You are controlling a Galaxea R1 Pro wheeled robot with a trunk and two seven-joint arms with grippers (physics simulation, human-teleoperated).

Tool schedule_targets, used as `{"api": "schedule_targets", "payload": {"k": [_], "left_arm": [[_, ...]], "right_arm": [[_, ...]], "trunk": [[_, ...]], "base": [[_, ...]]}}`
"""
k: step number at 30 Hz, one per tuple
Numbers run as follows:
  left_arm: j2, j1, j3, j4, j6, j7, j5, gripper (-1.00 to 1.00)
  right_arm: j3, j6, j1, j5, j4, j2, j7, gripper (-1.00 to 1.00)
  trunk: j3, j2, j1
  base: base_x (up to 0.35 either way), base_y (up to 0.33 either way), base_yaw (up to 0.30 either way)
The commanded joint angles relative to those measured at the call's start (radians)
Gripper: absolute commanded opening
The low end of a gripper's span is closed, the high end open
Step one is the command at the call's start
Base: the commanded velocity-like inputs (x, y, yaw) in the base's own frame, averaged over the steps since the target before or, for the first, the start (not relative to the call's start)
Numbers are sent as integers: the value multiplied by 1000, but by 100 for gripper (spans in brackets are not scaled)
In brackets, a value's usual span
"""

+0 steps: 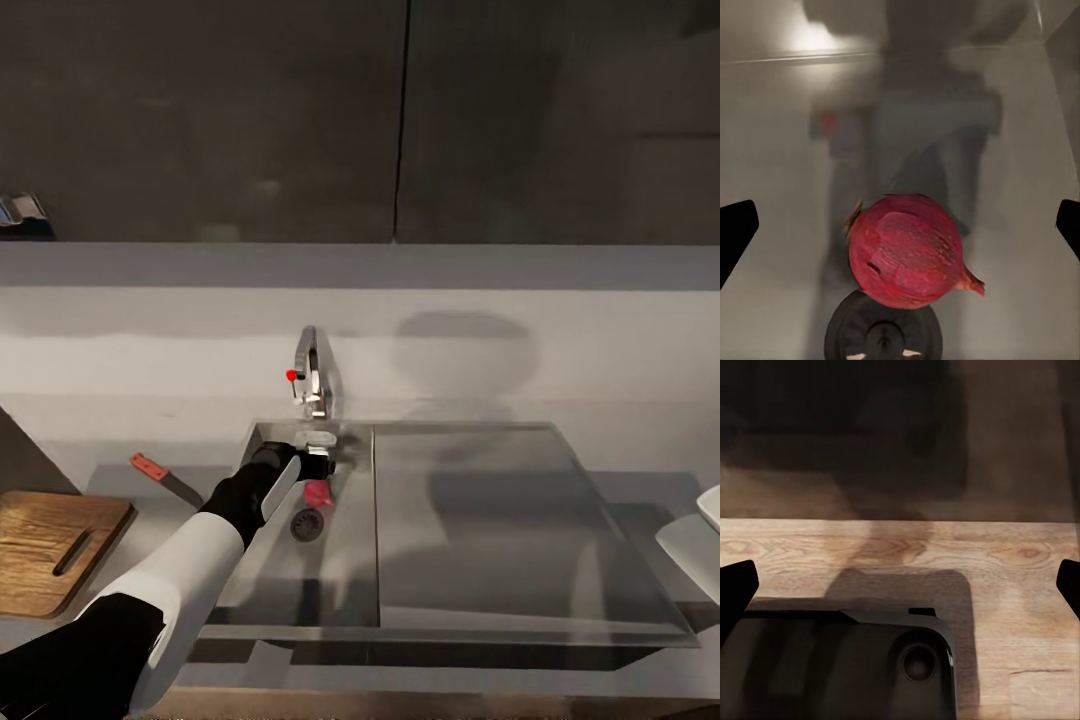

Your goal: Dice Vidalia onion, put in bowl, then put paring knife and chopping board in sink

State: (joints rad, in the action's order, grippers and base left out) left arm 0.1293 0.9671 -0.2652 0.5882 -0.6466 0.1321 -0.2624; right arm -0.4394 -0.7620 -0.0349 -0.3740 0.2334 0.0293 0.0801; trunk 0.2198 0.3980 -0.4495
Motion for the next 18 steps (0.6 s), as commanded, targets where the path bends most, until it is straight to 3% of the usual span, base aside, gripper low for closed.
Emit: {"api": "schedule_targets", "payload": {"k": [1,18], "left_arm": [[0,1,-5,0,-4,9,-11,100],[0,1,-6,-19,-2,9,-10,100]], "right_arm": [[-9,-1,0,-3,3,1,8,100],[-9,0,0,-3,3,0,8,100]], "trunk": [[3,2,-1],[31,2,-1]], "base": [[0,0,0],[0,0,0]]}}
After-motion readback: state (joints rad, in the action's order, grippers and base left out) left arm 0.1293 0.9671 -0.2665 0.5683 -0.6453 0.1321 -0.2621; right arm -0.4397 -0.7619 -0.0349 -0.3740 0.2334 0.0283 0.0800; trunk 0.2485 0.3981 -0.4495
